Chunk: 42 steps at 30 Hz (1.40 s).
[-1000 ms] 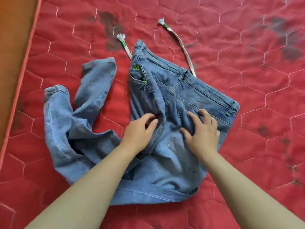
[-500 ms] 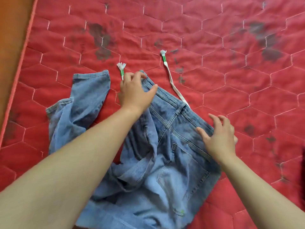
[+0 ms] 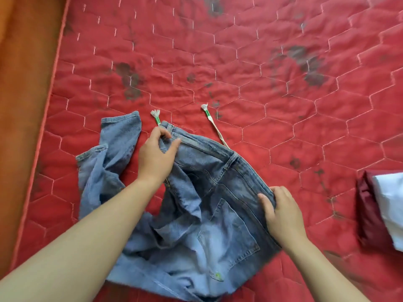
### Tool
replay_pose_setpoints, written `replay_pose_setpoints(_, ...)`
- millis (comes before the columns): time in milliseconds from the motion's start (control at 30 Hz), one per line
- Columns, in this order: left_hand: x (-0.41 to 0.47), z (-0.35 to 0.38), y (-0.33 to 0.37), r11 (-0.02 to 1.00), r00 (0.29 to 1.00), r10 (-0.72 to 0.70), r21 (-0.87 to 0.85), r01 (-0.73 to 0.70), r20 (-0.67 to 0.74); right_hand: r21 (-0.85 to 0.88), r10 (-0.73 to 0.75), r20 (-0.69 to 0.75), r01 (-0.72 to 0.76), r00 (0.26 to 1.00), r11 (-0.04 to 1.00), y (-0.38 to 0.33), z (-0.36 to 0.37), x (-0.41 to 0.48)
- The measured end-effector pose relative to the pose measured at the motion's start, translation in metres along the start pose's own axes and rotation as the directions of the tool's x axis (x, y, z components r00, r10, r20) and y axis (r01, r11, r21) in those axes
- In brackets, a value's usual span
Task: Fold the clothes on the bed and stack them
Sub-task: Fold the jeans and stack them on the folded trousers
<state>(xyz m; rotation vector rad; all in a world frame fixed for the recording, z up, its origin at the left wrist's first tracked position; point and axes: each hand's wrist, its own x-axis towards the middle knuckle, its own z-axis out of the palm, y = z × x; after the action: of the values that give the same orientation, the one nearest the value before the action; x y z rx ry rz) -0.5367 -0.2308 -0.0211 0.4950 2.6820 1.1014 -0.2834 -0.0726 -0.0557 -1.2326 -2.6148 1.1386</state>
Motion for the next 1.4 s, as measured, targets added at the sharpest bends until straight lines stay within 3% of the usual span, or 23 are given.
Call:
replay_pose_setpoints(133, -0.048, -0.075, 0.079, 0.999, 1.0, 0.003, -0.046, -0.004, -0.026, 0.065, -0.077, -0.02, 0.078, 0.997, 0.995, -0.042, -0.085, -0.026)
replay_pose_setpoints(333, -0.099, -0.198, 0.234, 0.995, 0.973, 0.058, -0.062, -0.073, -0.222, 0.178, -0.136, -0.052, 0.143, 0.989, 0.974, -0.114, -0.266, -0.039)
replay_pose_setpoints(567, -0.133, -0.311, 0.405, 0.95, 0.842, 0.215, -0.094, -0.298, -0.495, 0.094, -0.409, -0.268, 0.446, 0.872, 0.89, -0.216, -0.476, -0.037)
replay_pose_setpoints(667, -0.146, -0.356, 0.454, 0.92, 0.782, 0.274, -0.086, -0.383, -0.56, 0.043, -0.503, -0.274, 0.533, 0.82, 0.845, -0.24, -0.539, -0.048)
replay_pose_setpoints(800, -0.17, -0.374, 0.484, 0.912, 0.774, 0.292, -0.08, -0.402, -0.562, 0.009, -0.51, -0.081, 0.512, 0.856, 0.859, -0.237, -0.57, -0.067)
replay_pose_setpoints(867, -0.18, -0.375, 0.495, 0.918, 0.762, 0.27, -0.083, -0.389, -0.588, 0.074, -0.507, -0.069, 0.511, 0.859, 0.856, -0.241, -0.58, -0.079)
replay_pose_setpoints(1000, -0.188, -0.392, 0.51, 0.888, 0.676, 0.204, -0.158, -0.433, -0.708, 0.416, -0.487, -0.262, 0.552, 0.833, 0.722, -0.277, -0.623, -0.104)
replay_pose_setpoints(1067, -0.185, -0.399, 0.509, 0.9, 0.663, 0.185, -0.146, -0.411, -0.725, 0.411, -0.438, -0.392, 0.58, 0.809, 0.703, -0.287, -0.639, -0.107)
replay_pose_setpoints(1133, -0.182, -0.393, 0.5, 0.914, 0.708, 0.174, -0.155, -0.375, -0.685, 0.288, -0.397, -0.381, 0.515, 0.835, 0.807, -0.282, -0.635, -0.103)
replay_pose_setpoints(1233, -0.177, -0.375, 0.478, 0.94, 0.79, 0.144, -0.168, -0.298, -0.596, 0.172, -0.322, -0.185, 0.353, 0.928, 0.92, -0.268, -0.608, -0.093)
replay_pose_setpoints(1400, -0.163, -0.383, 0.455, 0.944, 0.787, 0.04, -0.234, -0.232, -0.616, 0.521, -0.322, -0.2, 0.378, 0.925, 0.765, -0.286, -0.607, -0.085)
